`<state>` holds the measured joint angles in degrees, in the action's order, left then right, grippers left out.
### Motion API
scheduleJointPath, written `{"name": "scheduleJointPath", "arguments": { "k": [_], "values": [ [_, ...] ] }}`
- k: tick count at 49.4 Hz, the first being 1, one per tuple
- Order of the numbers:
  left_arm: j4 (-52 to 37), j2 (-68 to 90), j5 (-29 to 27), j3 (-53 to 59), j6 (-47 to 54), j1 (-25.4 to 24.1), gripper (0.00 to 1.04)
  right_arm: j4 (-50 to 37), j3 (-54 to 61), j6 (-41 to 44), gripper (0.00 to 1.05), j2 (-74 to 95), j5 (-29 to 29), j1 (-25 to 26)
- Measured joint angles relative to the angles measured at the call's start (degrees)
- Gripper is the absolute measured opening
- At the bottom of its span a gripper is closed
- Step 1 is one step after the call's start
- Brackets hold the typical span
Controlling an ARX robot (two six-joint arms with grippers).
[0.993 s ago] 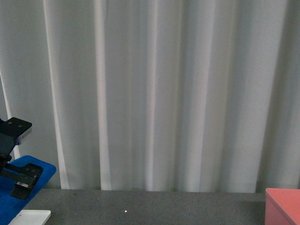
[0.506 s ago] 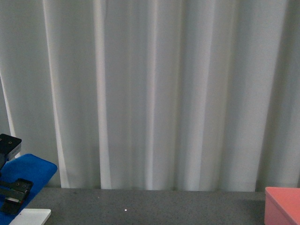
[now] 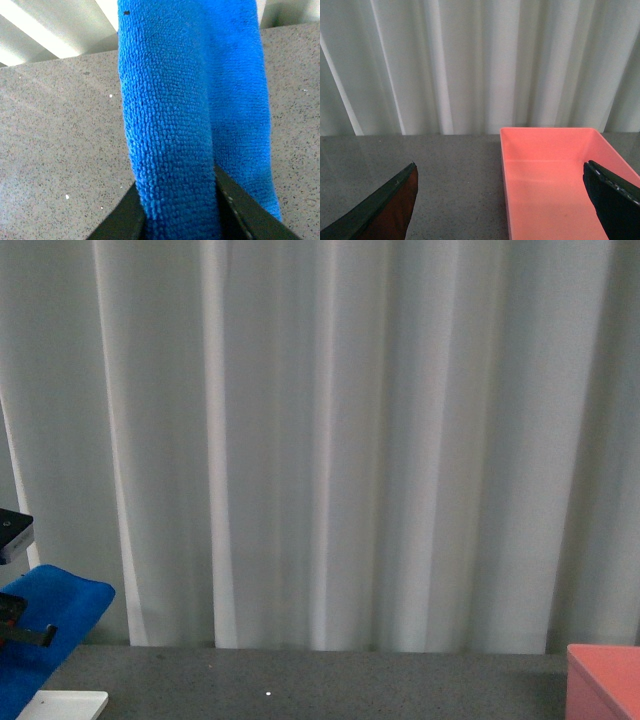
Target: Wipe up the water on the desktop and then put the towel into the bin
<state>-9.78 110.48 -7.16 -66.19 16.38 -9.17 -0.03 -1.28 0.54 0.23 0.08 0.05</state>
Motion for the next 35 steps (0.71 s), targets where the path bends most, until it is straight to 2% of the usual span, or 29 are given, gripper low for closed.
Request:
{"name": "scheduleJointPath", "arguments": {
  "k": [4,5,11,16,30,35],
  "values": [
    [0.5,-1.7,2.8,0.7,-0.7,-0.2,0.05,0.0,0.0,0.0,0.98,0.0,0.0,0.0],
    [0.5,-2.3,3.4,0.9,-1.1,-0.2,0.04,0.0,0.0,0.0,0.98,0.0,0.0,0.0],
    [0.4,-5.9,8.4,2.6,-2.6,-0.2,0.04,0.0,0.0,0.0,0.98,0.0,0.0,0.0],
    [-0.5,-11.5,15.1,5.3,-4.9,0.1,0.04,0.0,0.0,0.0,0.98,0.0,0.0,0.0],
    [-3.6,-21.8,23.9,10.8,-10.9,4.3,0.04,0.0,0.0,0.0,0.98,0.0,0.0,0.0],
    [-5.8,-26.2,32.4,13.9,-16.5,8.0,0.04,0.0,0.0,0.0,0.98,0.0,0.0,0.0]
  ]
}}
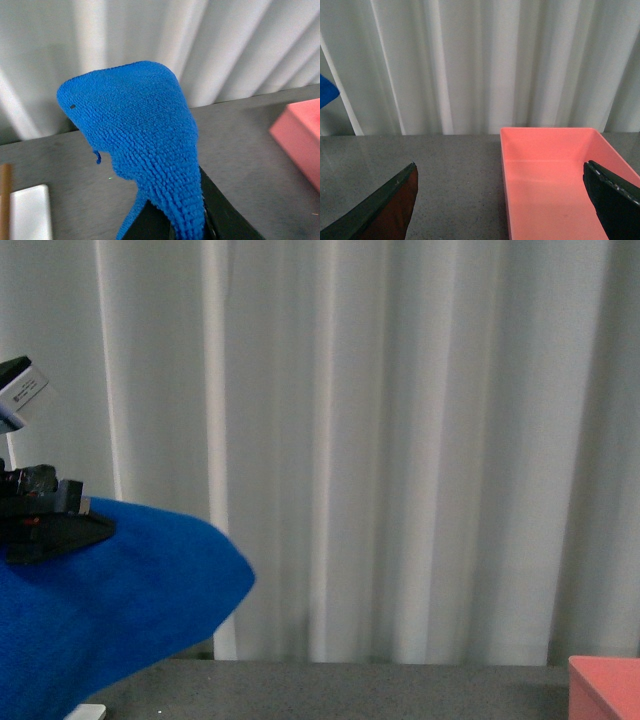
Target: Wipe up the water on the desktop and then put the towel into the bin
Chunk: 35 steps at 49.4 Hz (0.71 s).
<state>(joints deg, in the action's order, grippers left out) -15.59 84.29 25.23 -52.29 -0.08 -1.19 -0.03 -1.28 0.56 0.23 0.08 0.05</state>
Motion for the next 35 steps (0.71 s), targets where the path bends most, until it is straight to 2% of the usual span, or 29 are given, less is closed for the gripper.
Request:
{"name": "scheduleJointPath", "arguments": {
  "k": [8,13,17,23,34,35],
  "values": [
    [-8.2,-4.3,9.7,5.3,-7.9,5.2,0.04,0.0,0.0,0.0,0.98,0.0,0.0,0.0],
    [-12.8,-5.6,11.5,8.1,-11.1,8.8,0.04,0.0,0.0,0.0,0.98,0.0,0.0,0.0],
    [-14.7,-5.7,10.0,9.9,-13.0,12.7,0.04,0.0,0.0,0.0,0.98,0.0,0.0,0.0],
    [-14.6,-4.7,4.1,10.8,-12.9,17.4,0.04,0.0,0.0,0.0,0.98,0.0,0.0,0.0],
    [-14.5,-4.3,2.5,10.9,-12.4,18.4,0.04,0.0,0.0,0.0,0.98,0.0,0.0,0.0],
    [-14.5,-4.3,2.5,10.9,-12.4,18.4,0.04,2.6,-0.8,0.4,0.98,1.2,3.2,0.9]
  ]
}}
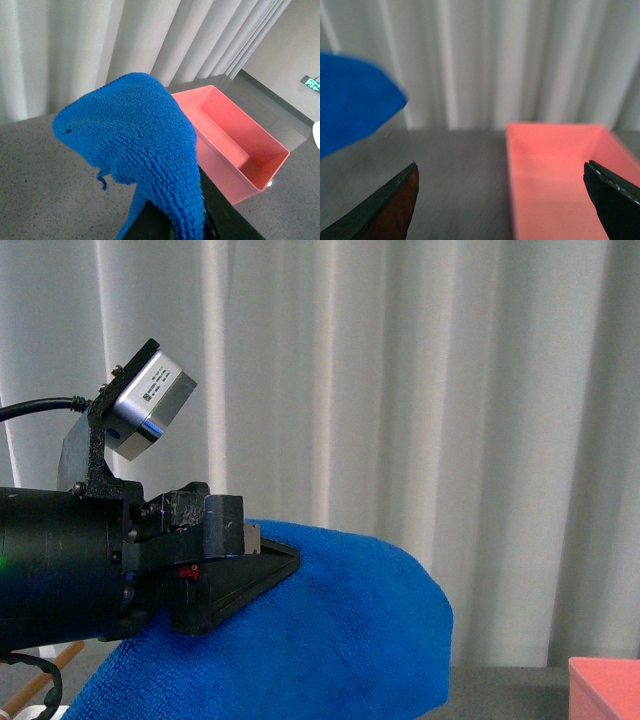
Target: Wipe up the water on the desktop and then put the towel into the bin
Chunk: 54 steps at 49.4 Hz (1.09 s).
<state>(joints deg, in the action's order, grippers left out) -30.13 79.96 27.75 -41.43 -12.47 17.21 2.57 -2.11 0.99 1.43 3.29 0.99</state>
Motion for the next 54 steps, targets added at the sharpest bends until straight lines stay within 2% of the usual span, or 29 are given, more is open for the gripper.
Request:
{"name": "scheduleJointPath", "arguments": {
  "k": [1,3,7,12,14,17,21,25,28,30,33,40,54],
  "values": [
    [0.0,0.0,0.0,0.0,0.0,0.0,0.04,5.3,-2.2,0.4,0.98,2.8,5.7,1.8],
    [0.0,0.0,-0.3,0.0,0.0,-0.1,0.04,11.2,-5.0,0.8,0.98,7.9,13.4,4.6],
    [0.0,0.0,-0.2,0.0,0.2,0.0,0.04,13.6,-7.8,1.1,0.98,15.2,25.9,8.7],
    [0.0,0.1,-0.2,0.0,0.2,0.0,0.04,12.8,-10.6,2.3,0.98,19.8,37.6,10.6],
    [0.0,0.1,-0.2,0.0,0.2,0.0,0.04,13.1,-11.7,3.0,0.98,21.4,40.6,10.6],
    [0.0,0.1,-0.2,0.0,0.2,0.0,0.04,11.5,-12.3,5.5,0.98,24.7,48.1,10.2],
    [0.0,0.1,-0.2,0.0,0.2,0.0,0.04,9.5,-12.9,8.0,0.98,30.6,54.9,8.4],
    [0.0,0.1,-0.2,0.0,0.2,0.0,0.04,4.5,-13.0,8.9,0.98,36.8,55.2,5.3],
    [0.0,0.1,-0.2,0.0,0.2,0.0,0.04,-0.9,-12.7,9.2,0.98,41.2,53.3,2.7],
    [0.0,0.1,-0.2,0.0,0.2,0.0,0.04,-7.4,-12.5,9.6,0.98,45.9,50.1,-0.2],
    [0.0,0.1,-0.2,0.0,0.2,0.0,0.04,-14.8,-12.6,9.7,0.98,52.2,48.7,-3.1],
    [0.0,0.1,-0.2,0.0,0.2,0.0,0.04,-29.7,-13.2,9.5,0.98,68.1,50.6,-9.1],
    [0.0,0.1,-0.2,0.0,0.2,0.0,0.04,-45.1,-19.0,4.3,0.98,83.6,49.3,-18.0]
  ]
}}
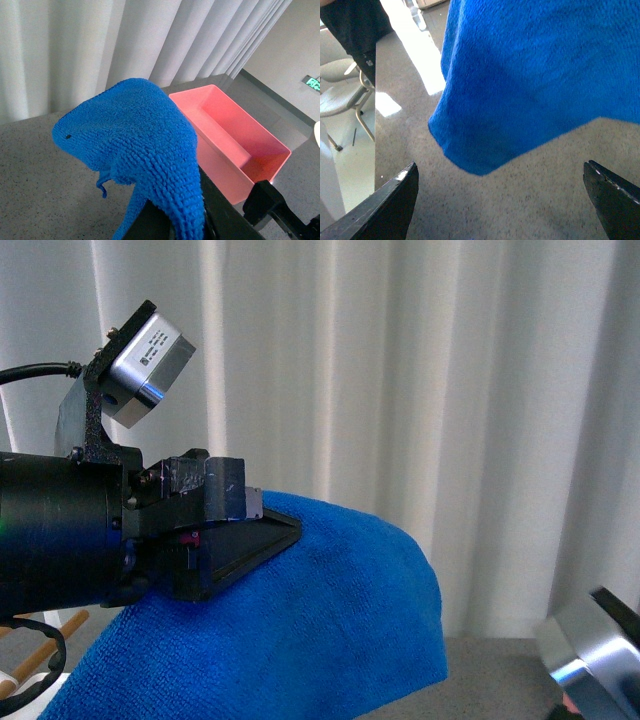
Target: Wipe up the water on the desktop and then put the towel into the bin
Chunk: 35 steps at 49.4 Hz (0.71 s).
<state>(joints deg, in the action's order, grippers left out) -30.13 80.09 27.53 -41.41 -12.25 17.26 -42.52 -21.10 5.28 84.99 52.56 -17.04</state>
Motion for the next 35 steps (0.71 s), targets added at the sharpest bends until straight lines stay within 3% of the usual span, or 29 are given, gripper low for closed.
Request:
{"name": "scheduleJointPath", "arguments": {
  "k": [16,24,35],
  "values": [
    [0.0,0.0,0.0,0.0,0.0,0.0,0.04,-10.8,-12.2,-12.9,0.98,13.2,-4.8,-6.1],
    [0.0,0.0,0.0,0.0,0.0,0.0,0.04,-10.7,-14.8,-15.7,0.98,14.5,-2.8,-8.3],
    [0.0,0.0,0.0,0.0,0.0,0.0,0.04,-8.4,-17.9,-15.6,0.98,16.3,-5.4,-10.4]
  ]
}}
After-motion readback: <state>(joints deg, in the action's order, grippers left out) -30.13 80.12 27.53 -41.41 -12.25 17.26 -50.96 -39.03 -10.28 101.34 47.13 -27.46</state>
